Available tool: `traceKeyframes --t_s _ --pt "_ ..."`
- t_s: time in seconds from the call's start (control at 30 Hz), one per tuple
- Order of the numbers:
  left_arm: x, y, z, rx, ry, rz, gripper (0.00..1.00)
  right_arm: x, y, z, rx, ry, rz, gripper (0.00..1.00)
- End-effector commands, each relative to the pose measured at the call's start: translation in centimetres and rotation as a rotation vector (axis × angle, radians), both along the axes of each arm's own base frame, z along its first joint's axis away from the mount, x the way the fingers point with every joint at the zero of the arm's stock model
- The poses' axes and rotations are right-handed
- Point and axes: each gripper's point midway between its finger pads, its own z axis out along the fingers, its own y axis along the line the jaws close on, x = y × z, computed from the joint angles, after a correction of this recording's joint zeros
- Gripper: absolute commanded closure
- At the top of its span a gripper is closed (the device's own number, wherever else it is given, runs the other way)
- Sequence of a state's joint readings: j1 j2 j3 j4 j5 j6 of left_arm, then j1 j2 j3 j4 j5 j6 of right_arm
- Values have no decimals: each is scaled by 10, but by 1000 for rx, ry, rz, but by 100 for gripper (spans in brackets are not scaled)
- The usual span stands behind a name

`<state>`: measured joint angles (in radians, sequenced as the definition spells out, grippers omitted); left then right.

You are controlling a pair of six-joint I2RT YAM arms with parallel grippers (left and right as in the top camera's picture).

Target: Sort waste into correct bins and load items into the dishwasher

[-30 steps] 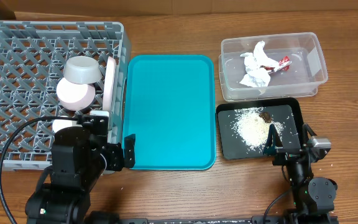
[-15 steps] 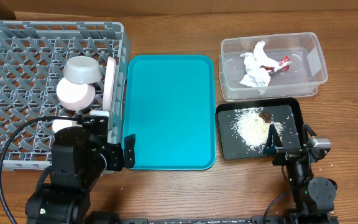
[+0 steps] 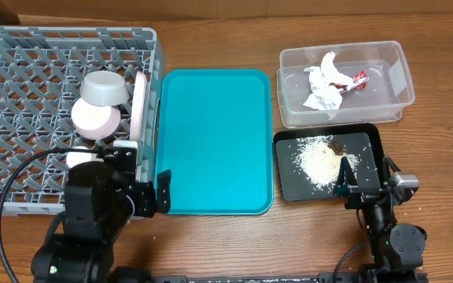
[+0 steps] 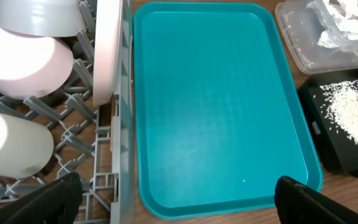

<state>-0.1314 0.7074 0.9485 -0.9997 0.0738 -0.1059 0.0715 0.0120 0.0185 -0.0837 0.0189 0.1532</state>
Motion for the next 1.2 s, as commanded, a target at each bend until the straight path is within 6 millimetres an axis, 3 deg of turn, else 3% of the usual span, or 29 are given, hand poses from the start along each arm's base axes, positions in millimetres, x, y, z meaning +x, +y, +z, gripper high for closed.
traceKeyframes --t_s 0.0,0.17,0.43,0.6,0.77,0.87,0.97,1.17 --pt "-11 4 -8 13 -25 10 0 0 -4 -3 -1 1 -21 0" --pt "-14 4 -38 -5 -105 16 0 0 -4 -3 -1 1 -21 0" --pt "9 2 -77 -88 -404 45 0 0 -4 -3 -1 1 -21 0" --pt "19 4 -78 -118 -558 65 0 0 -4 -3 -1 1 -21 0" --pt "28 19 -66 -112 -719 138 0 0 -4 -3 -1 1 -21 0" --pt "28 21 -63 -108 -728 152 0 0 -4 -3 -1 1 -21 0" --pt "28 21 -77 -97 -672 152 0 0 -4 -3 -1 1 -21 0" --pt "28 21 -76 -99 -677 152 0 0 -4 -3 -1 1 -21 0"
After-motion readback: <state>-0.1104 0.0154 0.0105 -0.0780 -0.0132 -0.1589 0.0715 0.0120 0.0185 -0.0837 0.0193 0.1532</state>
